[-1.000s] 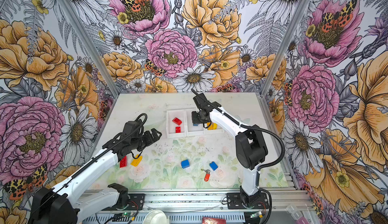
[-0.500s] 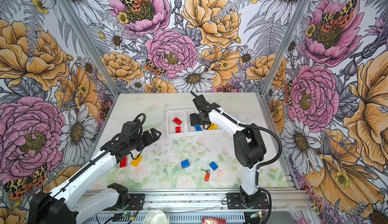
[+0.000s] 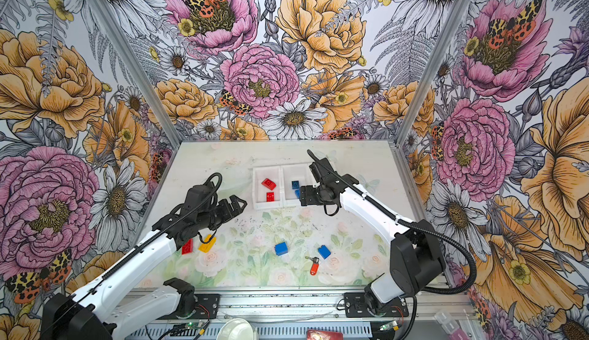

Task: Sort the legos into containers by color
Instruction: Place the lego in the container, then pick up the lego from the bottom-center of the table.

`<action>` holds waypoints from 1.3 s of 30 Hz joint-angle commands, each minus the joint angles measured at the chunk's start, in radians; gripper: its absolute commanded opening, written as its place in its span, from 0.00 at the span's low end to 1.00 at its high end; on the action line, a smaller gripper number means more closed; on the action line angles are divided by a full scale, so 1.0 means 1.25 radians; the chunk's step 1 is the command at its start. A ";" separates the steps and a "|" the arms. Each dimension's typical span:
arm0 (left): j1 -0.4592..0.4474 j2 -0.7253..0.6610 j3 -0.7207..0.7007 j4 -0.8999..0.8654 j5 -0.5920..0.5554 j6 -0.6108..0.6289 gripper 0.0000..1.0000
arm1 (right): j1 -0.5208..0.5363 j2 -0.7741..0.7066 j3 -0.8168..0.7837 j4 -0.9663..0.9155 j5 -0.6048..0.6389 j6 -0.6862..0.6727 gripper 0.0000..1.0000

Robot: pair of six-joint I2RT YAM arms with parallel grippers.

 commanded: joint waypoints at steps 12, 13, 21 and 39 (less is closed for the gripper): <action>-0.023 -0.001 -0.010 0.016 -0.016 0.009 0.99 | -0.007 -0.230 -0.240 0.010 -0.111 0.070 0.83; -0.025 0.000 -0.010 0.016 -0.014 0.011 0.99 | -0.006 -0.240 -0.251 0.009 -0.115 0.069 0.83; -0.036 0.001 -0.008 0.014 -0.007 0.020 0.99 | 0.006 -0.311 -0.333 -0.032 -0.118 0.060 0.81; -0.064 0.003 -0.007 0.008 -0.001 0.023 0.99 | 0.075 -0.287 -0.390 -0.061 -0.006 0.091 0.77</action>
